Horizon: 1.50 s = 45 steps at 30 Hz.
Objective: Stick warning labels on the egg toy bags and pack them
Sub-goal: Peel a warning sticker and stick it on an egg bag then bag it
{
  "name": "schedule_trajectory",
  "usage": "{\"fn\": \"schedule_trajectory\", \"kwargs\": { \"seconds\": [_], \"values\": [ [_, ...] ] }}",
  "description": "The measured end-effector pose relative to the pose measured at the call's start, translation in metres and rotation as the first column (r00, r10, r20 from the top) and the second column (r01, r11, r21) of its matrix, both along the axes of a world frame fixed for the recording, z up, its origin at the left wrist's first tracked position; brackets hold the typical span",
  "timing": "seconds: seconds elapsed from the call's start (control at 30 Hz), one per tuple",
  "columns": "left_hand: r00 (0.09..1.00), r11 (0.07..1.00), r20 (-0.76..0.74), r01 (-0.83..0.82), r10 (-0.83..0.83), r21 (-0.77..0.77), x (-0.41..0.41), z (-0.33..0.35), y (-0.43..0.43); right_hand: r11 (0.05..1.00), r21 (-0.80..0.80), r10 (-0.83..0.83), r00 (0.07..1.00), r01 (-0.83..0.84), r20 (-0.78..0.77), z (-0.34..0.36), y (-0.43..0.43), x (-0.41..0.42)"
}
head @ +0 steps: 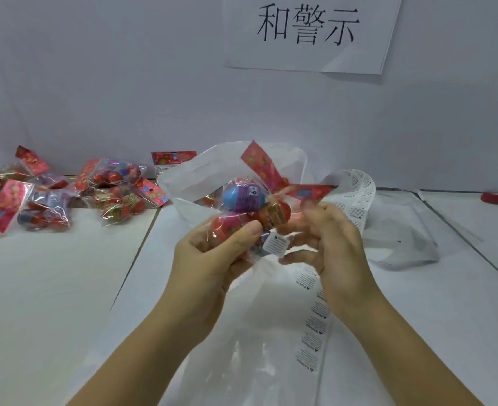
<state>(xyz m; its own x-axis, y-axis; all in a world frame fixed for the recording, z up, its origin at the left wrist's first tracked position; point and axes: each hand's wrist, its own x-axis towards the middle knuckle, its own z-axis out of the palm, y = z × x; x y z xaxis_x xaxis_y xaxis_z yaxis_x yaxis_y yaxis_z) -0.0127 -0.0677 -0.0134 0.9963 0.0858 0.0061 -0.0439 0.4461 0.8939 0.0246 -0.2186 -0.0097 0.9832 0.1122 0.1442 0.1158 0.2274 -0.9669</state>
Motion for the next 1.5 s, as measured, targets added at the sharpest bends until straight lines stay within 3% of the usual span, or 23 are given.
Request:
{"fn": "schedule_trajectory", "kwargs": {
  "seconds": [0.2,0.37,0.47,0.67,0.73,0.83,0.9,1.1,1.37,1.5],
  "values": [
    [0.997,0.998,-0.051,0.056,-0.054,0.040,0.000,0.005,0.001,0.986,0.027,-0.164,0.980,0.162,0.115,0.008,-0.009,0.002],
    [0.998,0.997,-0.051,0.051,-0.048,0.056,0.001,0.007,0.003,0.979,0.110,-0.169,0.986,0.169,-0.008,0.008,-0.008,0.001],
    [0.997,0.996,-0.043,0.069,-0.067,0.058,0.001,0.009,0.004,0.980,0.114,-0.160,0.987,0.160,-0.007,0.010,-0.010,0.001],
    [1.000,0.972,0.024,-0.010,0.004,0.234,-0.001,0.011,0.009,0.986,-0.048,-0.158,0.984,0.162,0.079,0.011,-0.023,0.008],
    [0.999,0.965,0.038,0.007,-0.018,0.261,-0.003,0.012,0.007,0.994,-0.067,-0.082,0.989,0.090,0.119,0.014,-0.029,0.010],
    [0.996,0.944,0.041,0.057,-0.074,0.326,-0.006,0.011,0.003,0.966,-0.258,0.055,0.989,-0.018,0.137,0.014,-0.024,0.005],
    [0.997,0.943,0.048,0.045,-0.064,0.329,-0.005,0.009,0.001,0.947,-0.318,0.007,0.986,0.046,0.164,0.009,-0.018,0.005],
    [0.997,0.942,0.077,-0.036,0.011,0.333,-0.003,0.008,0.000,0.951,-0.258,-0.147,0.982,0.174,0.121,0.008,-0.016,0.006],
    [0.998,0.934,0.063,-0.001,-0.023,0.357,0.001,0.010,0.009,0.991,-0.120,0.048,0.998,-0.052,-0.032,0.017,-0.026,0.006],
    [0.994,0.929,0.107,-0.035,-0.006,0.369,0.000,0.011,0.006,0.977,-0.212,-0.027,0.999,0.030,0.020,0.016,-0.027,0.007]
  ]
}}
